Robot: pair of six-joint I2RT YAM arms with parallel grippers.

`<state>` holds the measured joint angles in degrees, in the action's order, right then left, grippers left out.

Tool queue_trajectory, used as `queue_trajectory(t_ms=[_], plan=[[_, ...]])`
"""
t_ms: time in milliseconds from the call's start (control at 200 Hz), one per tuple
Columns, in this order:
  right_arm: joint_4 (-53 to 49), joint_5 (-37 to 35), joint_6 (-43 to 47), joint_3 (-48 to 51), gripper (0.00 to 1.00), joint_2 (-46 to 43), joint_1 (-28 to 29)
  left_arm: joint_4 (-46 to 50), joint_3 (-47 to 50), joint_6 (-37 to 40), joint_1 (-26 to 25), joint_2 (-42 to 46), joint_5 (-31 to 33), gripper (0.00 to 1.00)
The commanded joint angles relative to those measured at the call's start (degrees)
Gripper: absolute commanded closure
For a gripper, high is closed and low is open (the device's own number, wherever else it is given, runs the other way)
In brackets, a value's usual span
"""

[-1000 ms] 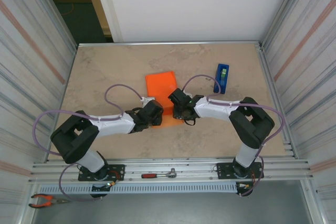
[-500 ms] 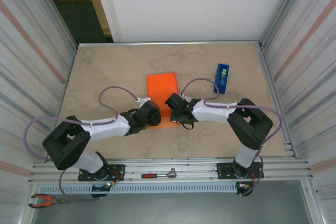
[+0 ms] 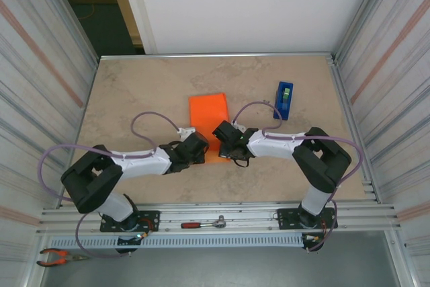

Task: Wrap the gift box in paper
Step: Fold the third fold of the wrapping paper on the gift box.

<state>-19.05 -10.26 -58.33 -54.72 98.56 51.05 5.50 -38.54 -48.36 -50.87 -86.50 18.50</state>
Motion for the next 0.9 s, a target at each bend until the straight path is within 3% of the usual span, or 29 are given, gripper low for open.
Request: queue_trajectory(t_ms=[0, 85, 195, 291, 361, 426, 526, 631, 717, 797, 897], plan=[[-0.17, 0.84, -1.44, 1.01, 0.97, -1.77, 0.39, 4.14, -2.62, -1.30, -1.04, -1.42, 3.02, 0.77], [0.06, 1.03, -1.35, 1.24, 0.97, -2.01, 0.33, 6.50, -3.62, -2.34, -1.65, -2.07, 4.23, 1.00], [0.51, 1.38, -1.35, 1.81, 0.96, -2.41, 0.28, 9.72, -4.49, -4.24, -2.80, -2.18, 6.45, 1.00], [0.78, 1.65, -1.35, 2.02, 0.95, -2.41, 0.28, 13.32, -5.26, -6.74, -3.80, -1.93, 8.39, 0.64], [1.25, 1.89, -1.35, 2.23, 0.93, -2.49, 0.33, 14.79, -5.34, -7.82, -4.32, -1.75, 9.21, 0.55], [1.32, 2.07, -1.35, 2.34, 0.92, -2.49, 0.35, 15.64, -5.19, -8.81, -4.67, -1.70, 9.66, 0.53], [1.63, 2.18, -1.35, 2.38, 0.91, -2.75, 0.28, 15.86, -4.69, -9.46, -5.00, -1.70, 9.52, 0.60], [1.97, 2.48, -1.44, 2.51, 0.89, -2.86, 0.28, 15.69, -4.18, -9.81, -5.70, -1.74, 9.48, 0.80], [1.86, 2.66, -1.44, 2.59, 0.77, -3.38, 0.30, 15.75, -4.04, -9.91, -5.91, -1.96, 9.71, 0.83], [1.88, 2.66, -1.52, 3.24, 0.55, -4.53, 0.27, 16.10, -4.08, -10.08, -5.99, -2.11, 10.21, 0.78], [1.94, 2.70, -1.44, 3.83, 0.45, -5.84, 0.28, 16.21, -4.13, -10.04, -6.08, -1.88, 11.11, 0.68]])
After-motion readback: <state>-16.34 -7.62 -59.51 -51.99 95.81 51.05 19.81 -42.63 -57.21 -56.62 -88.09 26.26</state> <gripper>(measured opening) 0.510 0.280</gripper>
